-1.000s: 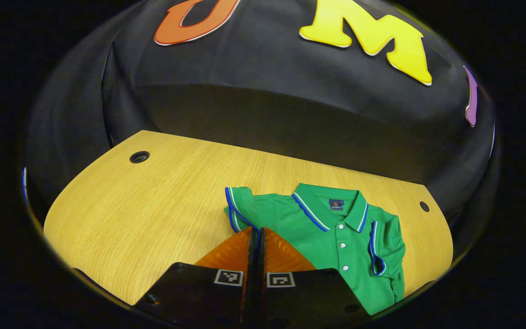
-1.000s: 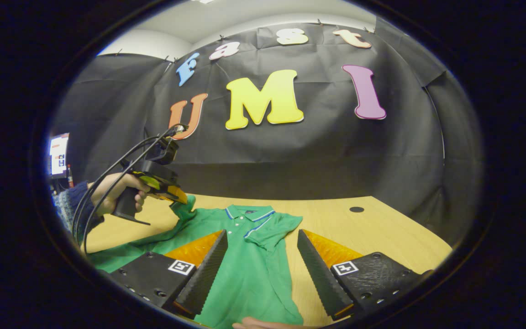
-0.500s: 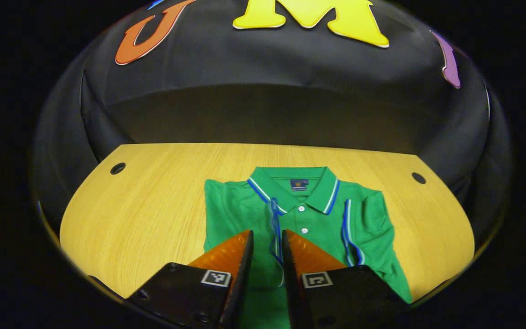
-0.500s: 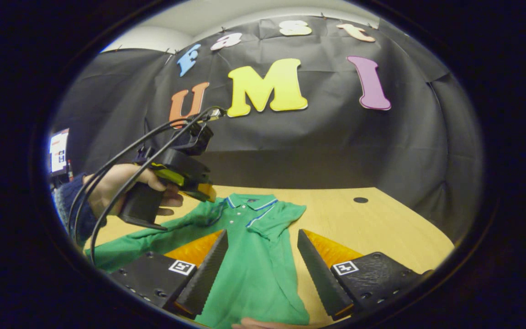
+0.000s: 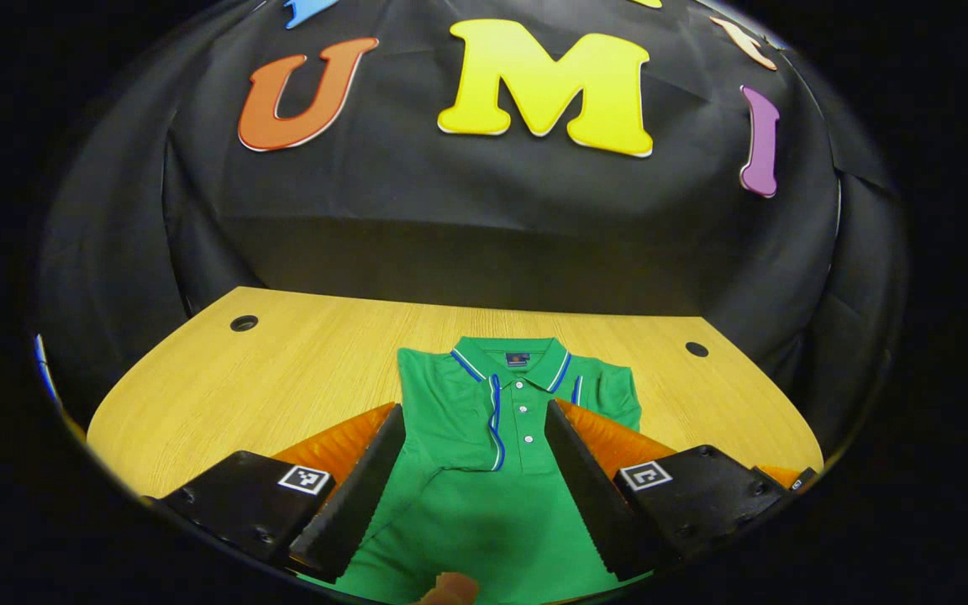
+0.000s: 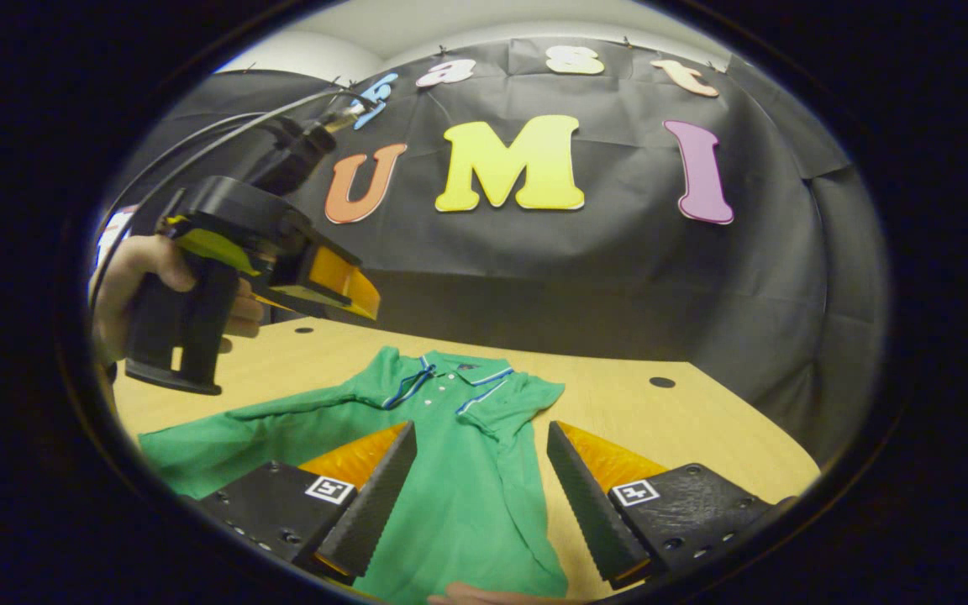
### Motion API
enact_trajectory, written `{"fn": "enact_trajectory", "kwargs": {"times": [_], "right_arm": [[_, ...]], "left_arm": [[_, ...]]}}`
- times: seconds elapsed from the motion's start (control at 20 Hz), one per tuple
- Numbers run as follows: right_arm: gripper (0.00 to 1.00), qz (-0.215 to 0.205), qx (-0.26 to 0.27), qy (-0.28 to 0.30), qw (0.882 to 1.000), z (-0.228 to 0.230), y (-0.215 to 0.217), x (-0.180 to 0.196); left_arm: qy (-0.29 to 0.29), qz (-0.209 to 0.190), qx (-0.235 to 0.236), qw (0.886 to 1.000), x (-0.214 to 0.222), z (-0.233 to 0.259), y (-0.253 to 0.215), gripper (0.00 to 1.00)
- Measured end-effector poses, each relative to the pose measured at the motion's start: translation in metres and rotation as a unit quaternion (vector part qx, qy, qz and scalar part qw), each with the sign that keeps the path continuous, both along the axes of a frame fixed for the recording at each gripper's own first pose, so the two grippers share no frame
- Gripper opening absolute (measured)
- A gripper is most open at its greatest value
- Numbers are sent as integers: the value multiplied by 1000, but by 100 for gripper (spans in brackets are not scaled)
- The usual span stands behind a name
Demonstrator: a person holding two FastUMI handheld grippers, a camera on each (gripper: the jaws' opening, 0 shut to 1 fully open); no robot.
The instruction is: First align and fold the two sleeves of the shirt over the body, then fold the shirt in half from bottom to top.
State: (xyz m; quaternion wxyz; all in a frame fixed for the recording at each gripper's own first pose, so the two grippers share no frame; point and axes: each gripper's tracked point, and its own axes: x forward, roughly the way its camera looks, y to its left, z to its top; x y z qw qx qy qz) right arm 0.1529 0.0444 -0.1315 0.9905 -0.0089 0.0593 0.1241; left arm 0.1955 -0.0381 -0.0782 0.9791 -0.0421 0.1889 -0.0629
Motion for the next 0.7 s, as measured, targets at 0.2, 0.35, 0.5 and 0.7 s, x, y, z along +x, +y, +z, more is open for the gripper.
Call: {"fn": "enact_trajectory", "kwargs": {"times": [0.2, 0.35, 0.5, 0.7], "right_arm": [[97, 4, -6, -5, 1000, 8, 0, -27], [95, 7, -9, -19, 1000, 18, -1, -59], [94, 1, -14, -23, 1000, 19, -11, -92], [96, -42, -20, -6, 999, 2, -36, -137]], "left_arm": [[-23, 1, 3, 1000, -49, -1, 32, 100], [-14, 8, 20, 1000, -86, -17, 62, 100], [-12, 10, 25, 1000, -127, -33, 79, 100], [-7, 23, 43, 999, -181, -66, 100, 100]]}}
